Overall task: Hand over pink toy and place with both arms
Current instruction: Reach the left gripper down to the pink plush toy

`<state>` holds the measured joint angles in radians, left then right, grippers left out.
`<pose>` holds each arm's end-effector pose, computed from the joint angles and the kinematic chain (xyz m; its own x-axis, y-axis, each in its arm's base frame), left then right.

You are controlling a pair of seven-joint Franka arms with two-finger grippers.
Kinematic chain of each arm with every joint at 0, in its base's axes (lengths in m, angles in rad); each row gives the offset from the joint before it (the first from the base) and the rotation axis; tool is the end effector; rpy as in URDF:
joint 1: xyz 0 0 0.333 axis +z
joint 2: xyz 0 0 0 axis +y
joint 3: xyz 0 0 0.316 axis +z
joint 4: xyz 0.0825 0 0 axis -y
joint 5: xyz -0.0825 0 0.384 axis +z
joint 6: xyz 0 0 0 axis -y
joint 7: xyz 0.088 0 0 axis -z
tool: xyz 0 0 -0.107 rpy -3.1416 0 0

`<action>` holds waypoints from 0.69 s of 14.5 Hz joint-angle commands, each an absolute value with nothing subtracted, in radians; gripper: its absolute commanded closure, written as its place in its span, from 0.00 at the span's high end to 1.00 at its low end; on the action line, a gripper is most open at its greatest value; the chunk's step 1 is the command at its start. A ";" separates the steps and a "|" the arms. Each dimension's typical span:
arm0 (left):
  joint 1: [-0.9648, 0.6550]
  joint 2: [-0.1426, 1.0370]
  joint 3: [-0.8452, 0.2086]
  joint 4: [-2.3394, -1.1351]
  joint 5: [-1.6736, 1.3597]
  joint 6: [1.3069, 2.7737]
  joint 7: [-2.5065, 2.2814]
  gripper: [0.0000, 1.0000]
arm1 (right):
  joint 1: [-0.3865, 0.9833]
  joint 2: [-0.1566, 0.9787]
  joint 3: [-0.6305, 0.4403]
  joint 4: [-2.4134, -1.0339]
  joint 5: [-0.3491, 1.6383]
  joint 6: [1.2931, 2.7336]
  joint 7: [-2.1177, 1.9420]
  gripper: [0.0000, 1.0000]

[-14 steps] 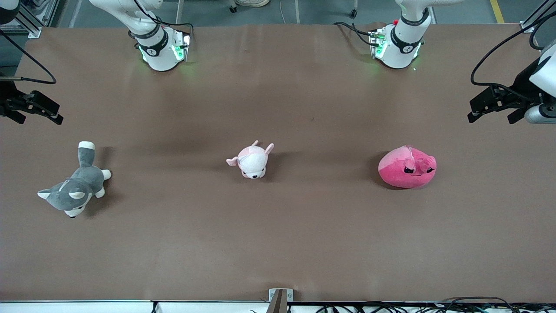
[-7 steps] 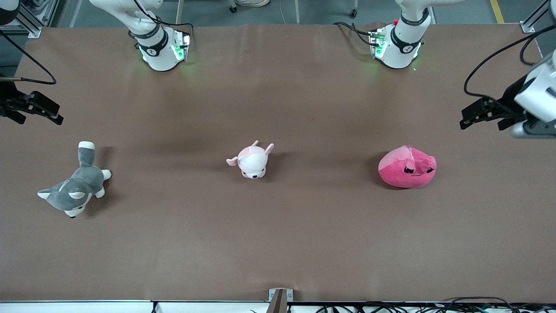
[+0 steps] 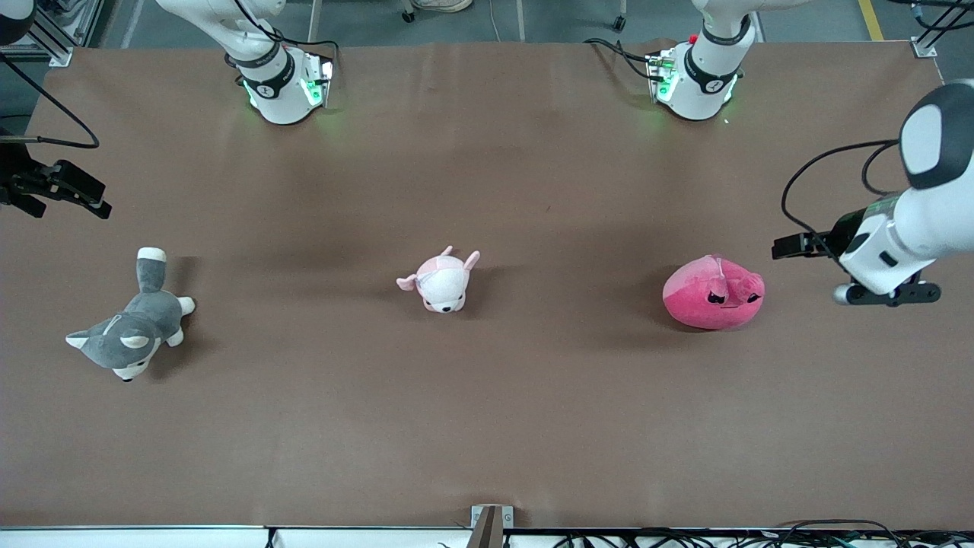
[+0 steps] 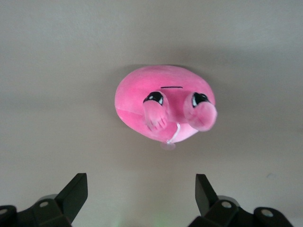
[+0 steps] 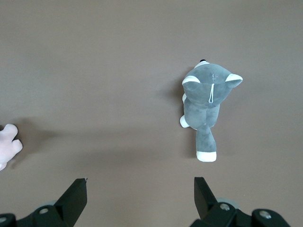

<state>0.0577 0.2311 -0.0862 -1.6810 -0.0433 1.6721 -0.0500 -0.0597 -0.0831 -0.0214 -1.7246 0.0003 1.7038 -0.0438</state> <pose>0.6019 -0.0178 0.4467 0.9705 0.0242 -0.2398 0.0368 -0.9981 0.0486 0.5375 -0.0441 0.6086 0.9974 -0.0372 0.0623 -0.0373 -0.9993 0.0007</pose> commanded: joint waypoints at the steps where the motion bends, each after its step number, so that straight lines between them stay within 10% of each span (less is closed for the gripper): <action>1: 0.060 0.280 -0.087 -1.690 -0.026 1.709 -0.054 1.00 | -0.075 -0.061 -0.023 -1.701 -0.020 1.701 -0.034 1.00; 7: 0.057 0.374 -0.089 -1.713 -0.025 1.833 -0.055 0.98 | -0.061 -0.052 -0.021 -1.663 -0.017 1.692 -0.035 1.00; 10: 0.057 0.390 -0.089 -1.718 -0.026 1.836 -0.090 0.65 | -0.057 -0.043 -0.017 -1.660 -0.015 1.675 -0.038 1.00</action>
<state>0.0579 0.3960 -0.0868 -1.7066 -0.0432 1.8256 -0.0661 -0.0616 -0.0556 -0.0229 -1.6784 -0.0018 1.6999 -0.0440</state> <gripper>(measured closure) 0.128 0.000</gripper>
